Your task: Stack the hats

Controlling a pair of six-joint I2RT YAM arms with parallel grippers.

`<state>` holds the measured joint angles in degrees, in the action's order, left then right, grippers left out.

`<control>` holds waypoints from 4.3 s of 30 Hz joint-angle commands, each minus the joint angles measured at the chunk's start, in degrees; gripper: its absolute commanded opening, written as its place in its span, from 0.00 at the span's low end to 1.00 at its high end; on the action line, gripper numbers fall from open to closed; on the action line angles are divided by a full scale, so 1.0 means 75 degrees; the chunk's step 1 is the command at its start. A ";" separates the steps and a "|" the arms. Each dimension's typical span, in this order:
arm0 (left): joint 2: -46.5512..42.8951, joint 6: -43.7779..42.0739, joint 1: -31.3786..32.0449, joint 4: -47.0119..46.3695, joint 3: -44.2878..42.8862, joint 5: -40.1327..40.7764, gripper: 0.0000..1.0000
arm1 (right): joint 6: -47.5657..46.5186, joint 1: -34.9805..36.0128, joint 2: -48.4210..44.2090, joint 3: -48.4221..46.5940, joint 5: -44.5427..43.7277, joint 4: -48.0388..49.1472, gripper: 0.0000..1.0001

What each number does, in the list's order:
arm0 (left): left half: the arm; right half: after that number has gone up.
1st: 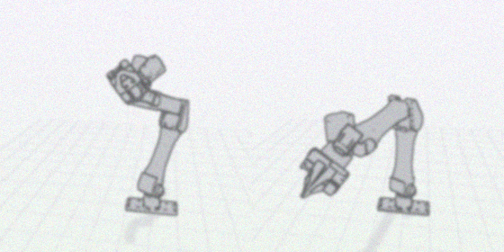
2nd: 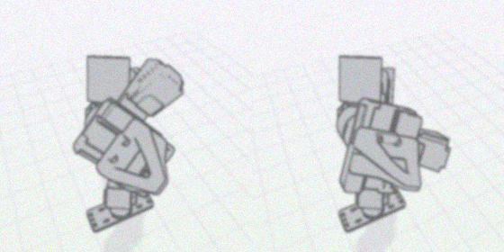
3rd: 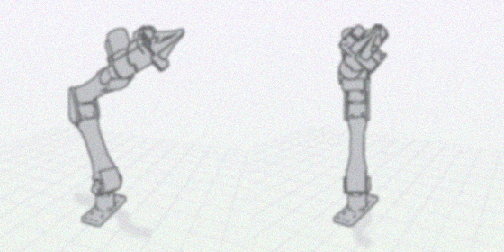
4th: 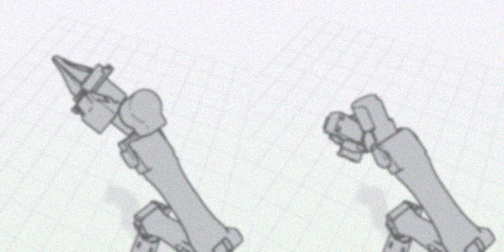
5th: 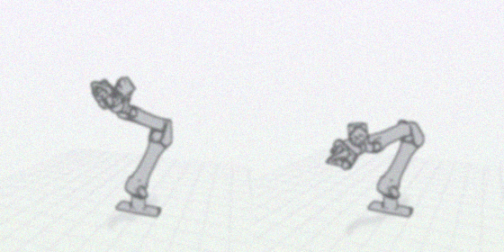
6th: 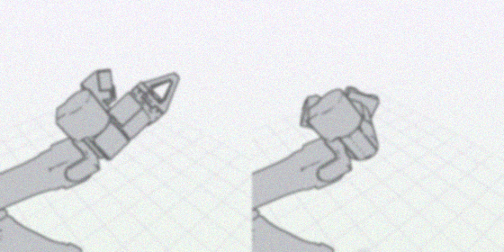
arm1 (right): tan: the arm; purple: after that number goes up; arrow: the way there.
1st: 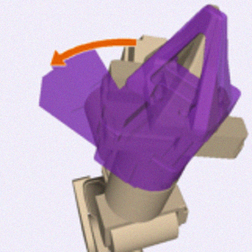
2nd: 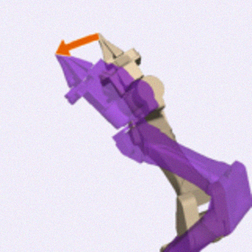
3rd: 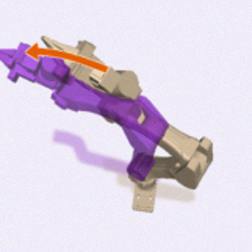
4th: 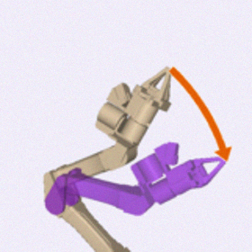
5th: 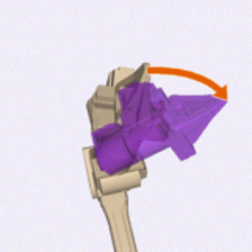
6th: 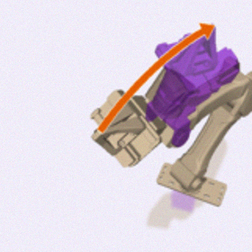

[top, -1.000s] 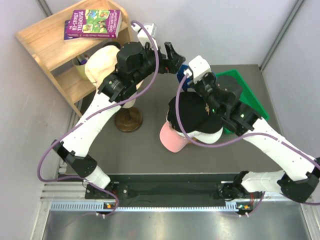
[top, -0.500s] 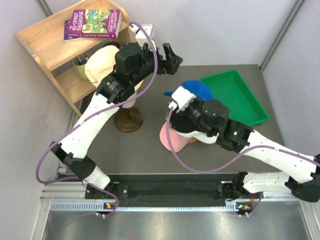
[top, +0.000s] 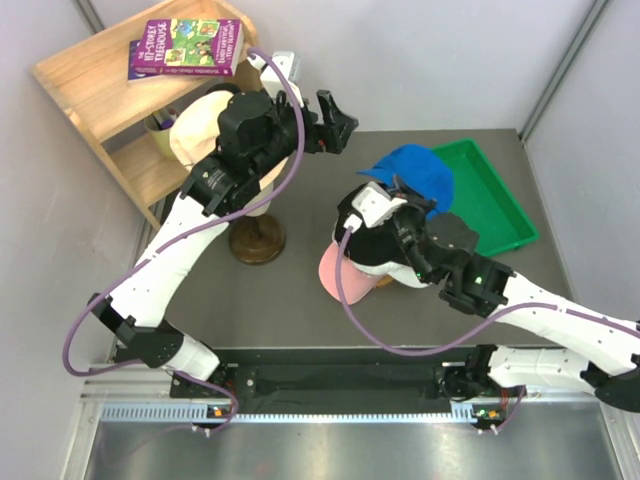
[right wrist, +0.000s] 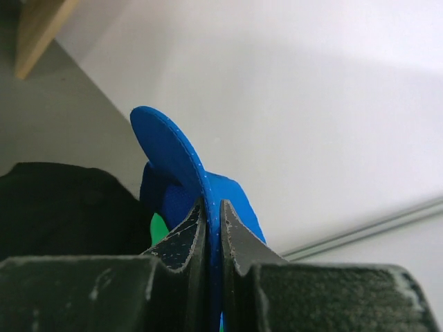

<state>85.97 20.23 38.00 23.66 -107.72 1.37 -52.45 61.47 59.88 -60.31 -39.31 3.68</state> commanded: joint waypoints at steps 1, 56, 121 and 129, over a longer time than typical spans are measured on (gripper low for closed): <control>-0.0108 -0.0002 -0.0004 -0.0237 0.0031 -0.0018 0.96 | -0.0636 -0.0040 -0.0472 -0.0103 -0.0337 0.0517 0.00; -0.0717 0.0208 -0.0086 -0.0306 0.1342 -0.0730 0.97 | 0.2317 0.2632 0.0278 0.1573 -0.1332 0.0106 0.53; 0.0958 -0.0526 0.0254 -0.0285 0.0269 -0.0992 0.94 | 0.9641 -0.5863 0.0196 -0.1404 0.6168 -0.3211 1.00; 0.0982 -0.1630 0.0219 0.0980 -0.1713 0.1303 0.99 | 0.9549 -0.6509 -0.0446 -0.1041 0.4470 -0.2109 1.00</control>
<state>94.00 13.80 39.81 25.82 -112.92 -0.67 19.29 14.33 61.14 -68.53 2.37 -20.10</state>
